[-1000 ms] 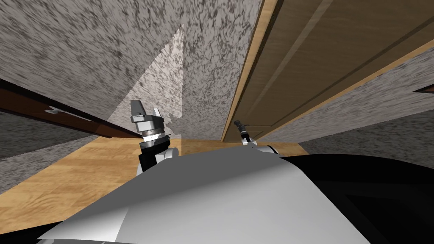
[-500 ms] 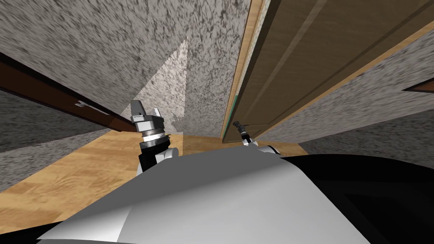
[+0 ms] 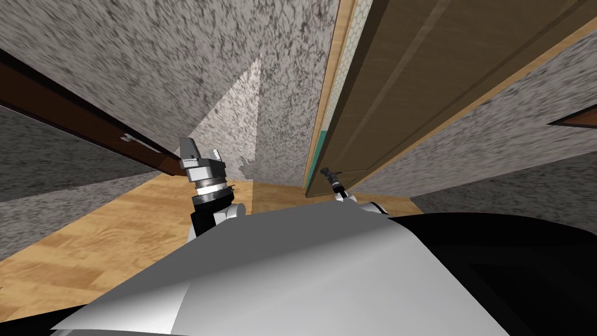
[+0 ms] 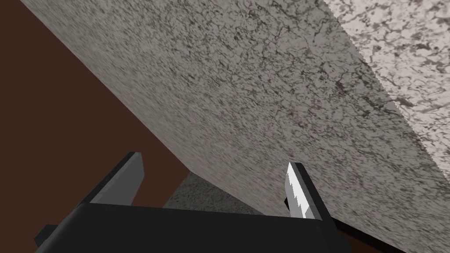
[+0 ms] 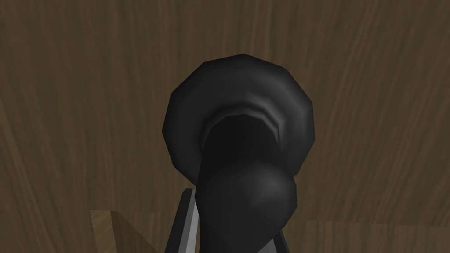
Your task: Pull the door open
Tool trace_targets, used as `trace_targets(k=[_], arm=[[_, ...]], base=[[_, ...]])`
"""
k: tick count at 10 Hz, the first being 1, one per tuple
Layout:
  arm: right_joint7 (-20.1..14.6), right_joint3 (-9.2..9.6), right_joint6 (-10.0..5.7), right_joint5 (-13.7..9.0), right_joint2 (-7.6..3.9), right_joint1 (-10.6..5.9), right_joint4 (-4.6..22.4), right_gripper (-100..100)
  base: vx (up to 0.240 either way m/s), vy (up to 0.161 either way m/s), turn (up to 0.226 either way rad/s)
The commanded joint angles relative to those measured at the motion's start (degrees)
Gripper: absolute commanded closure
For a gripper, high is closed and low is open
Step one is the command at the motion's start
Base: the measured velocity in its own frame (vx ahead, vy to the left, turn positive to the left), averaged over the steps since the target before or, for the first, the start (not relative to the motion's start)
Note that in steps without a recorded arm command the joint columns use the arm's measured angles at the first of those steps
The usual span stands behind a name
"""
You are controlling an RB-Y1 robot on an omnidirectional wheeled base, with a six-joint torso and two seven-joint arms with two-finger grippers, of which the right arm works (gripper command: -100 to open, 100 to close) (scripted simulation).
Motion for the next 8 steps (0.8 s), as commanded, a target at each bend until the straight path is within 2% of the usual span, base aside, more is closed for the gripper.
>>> trace_targets(k=[1, 2, 3, 4, 5, 6, 7, 8], arm=[[-0.76, 0.72, -1.8, 0.56, -0.34, -0.08, 1.25, 100], [-1.13, 0.98, -2.23, 0.76, -0.58, 0.16, 1.16, 100], [-2.3, 1.8, -3.58, 1.42, -1.35, 0.9, 0.91, 100], [-2.3, 1.8, -3.58, 1.42, -1.35, 0.9, 0.91, 100], [-3.47, 2.61, -4.93, 2.07, -2.12, 1.63, 0.65, 100], [-3.47, 2.61, -4.93, 2.07, -2.12, 1.63, 0.65, 100], [-4.77, 3.52, -6.43, 2.8, -2.97, 2.45, 0.36, 100], [-5.23, 3.85, -6.97, 3.05, -3.27, 2.74, 0.26, 100]], base=[[-0.163, -0.046, 0.055], [-0.138, -0.057, 0.035], [-0.174, -0.085, 0.113], [-0.135, -0.06, 0.059], [-0.164, -0.075, 0.089], [-0.155, -0.065, 0.055], [-0.187, -0.083, 0.106], [-0.209, -0.103, 0.096]])
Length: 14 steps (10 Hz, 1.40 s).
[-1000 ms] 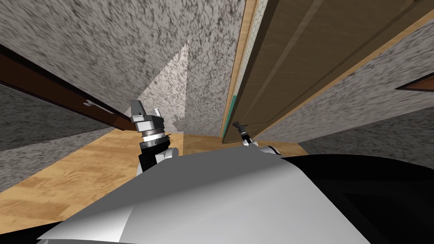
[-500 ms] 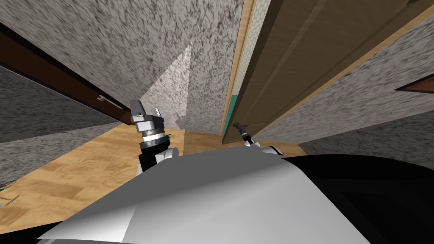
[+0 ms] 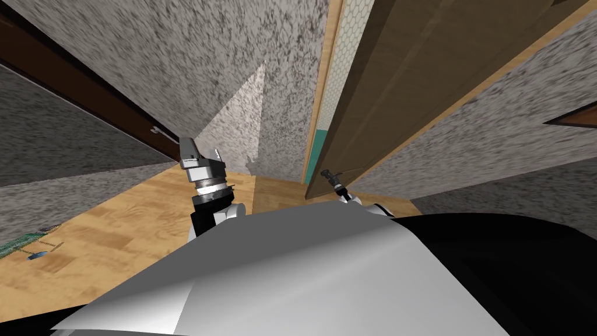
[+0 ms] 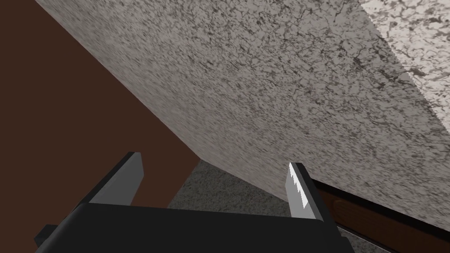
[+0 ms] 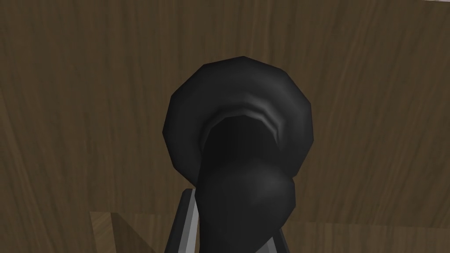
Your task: Pull the door open
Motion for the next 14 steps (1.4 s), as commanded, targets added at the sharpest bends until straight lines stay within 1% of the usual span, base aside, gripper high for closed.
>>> trace_targets(k=[1, 2, 4, 5, 6, 7, 9, 10, 12, 13, 14], arm=[[0.0, 0.0, 0.0, 0.0, 0.0, 0.0, 0.0, 100], [-0.78, 0.52, -1.83, 0.15, -0.68, 1.12, 0.3, 100], [-1.46, 0.95, -3.86, 0.22, -1.55, 2.19, 0.61, 100], [-1.64, 1.07, -4.41, 0.24, -1.78, 2.48, 0.7, 100], [-2.2, 1.42, -6.07, 0.29, -2.5, 3.35, 0.96, 100], [-2.38, 1.53, -6.61, 0.31, -2.73, 3.63, 1.04, 100], [-2.38, 1.53, -6.61, 0.31, -2.73, 3.63, 1.04, 100], [-2.99, 1.92, -8.44, 0.37, -3.51, 4.6, 1.32, 100], [-3.37, 2.16, -9.57, 0.41, -4.0, 5.19, 1.5, 100], [-3.34, 1.98, -8.45, 0.31, -3.91, 5.24, 0.5, 100], [-3.47, 2.04, -9.26, 0.39, -4.01, 5.61, 0.91, 100]], base=[[-0.088, -0.043, 0.018], [-0.174, -0.062, 0.209], [-0.253, -0.121, 0.195], [-0.177, -0.115, 0.122], [-0.216, -0.09, 0.197], [-0.189, -0.09, 0.138], [-0.054, -0.039, 0.003], [-0.117, -0.054, 0.164], [-0.184, -0.095, 0.174], [-0.061, -0.037, 0.024], [-0.133, -0.052, 0.201]])
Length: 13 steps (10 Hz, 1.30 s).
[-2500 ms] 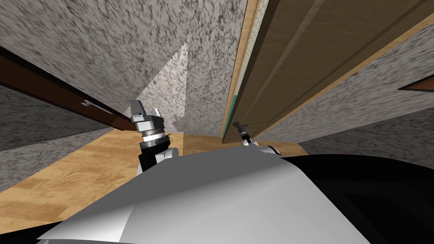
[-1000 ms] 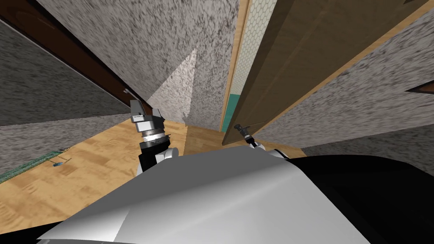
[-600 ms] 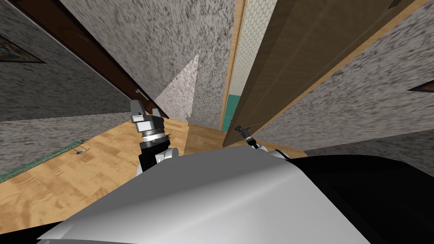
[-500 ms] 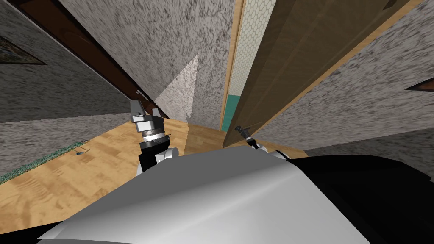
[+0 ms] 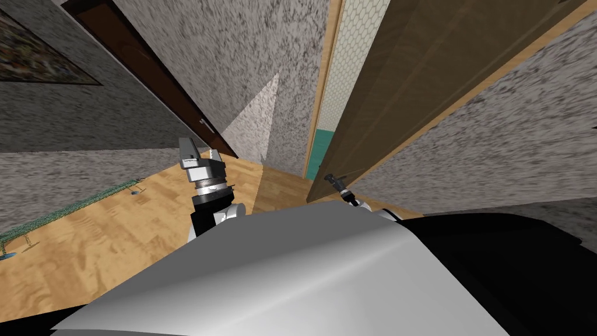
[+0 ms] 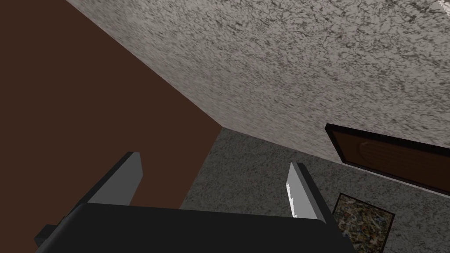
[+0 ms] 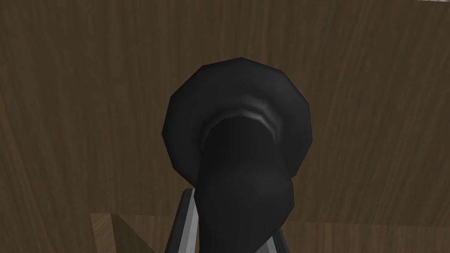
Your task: Pull the door open
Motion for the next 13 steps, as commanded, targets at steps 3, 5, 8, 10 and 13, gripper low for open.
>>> trace_targets(k=[3, 5, 8, 10, 13], arm=[[-0.17, 0.02, -1.79, 0.11, -0.29, 0.57, 0.72, 100], [-0.24, -0.01, -2.35, 0.13, -0.43, 0.76, 1.02, 100], [-0.47, -0.08, -4.27, 0.21, -0.9, 1.41, 2.03, 100], [-0.57, -0.11, -5.09, 0.24, -1.1, 1.69, 2.46, 100], [-0.7, 0.06, -5.55, 0.4, -0.96, 1.83, 2.93, 100]], base=[[-0.19, -0.105, 0.151], [-0.16, -0.106, 0.139], [-0.209, -0.085, 0.211], [-0.177, -0.107, 0.141], [-0.131, -0.068, 0.107]])
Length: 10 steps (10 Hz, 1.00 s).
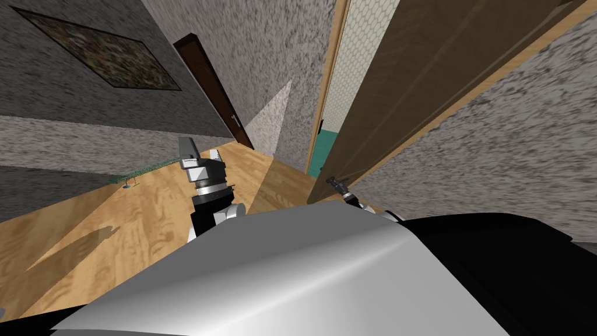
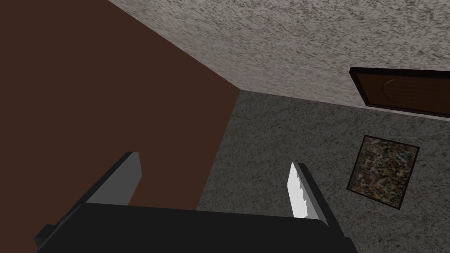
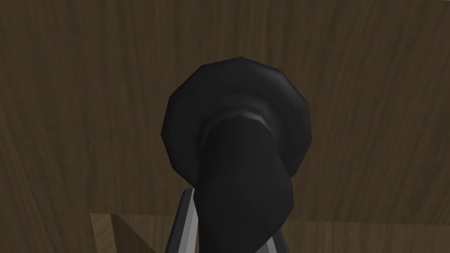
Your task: Pull the door open
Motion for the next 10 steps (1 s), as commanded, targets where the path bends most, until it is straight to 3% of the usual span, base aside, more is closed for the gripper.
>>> trace_targets(k=[1, 10], arm=[[0.0, -0.05, -0.29, 0.02, -0.1, 0.17, -0.22, 100], [-0.13, -0.24, -2.26, 0.19, -0.59, 0.37, 1.11, 100]], base=[[-0.187, -0.09, 0.211], [-0.191, -0.093, 0.157]])
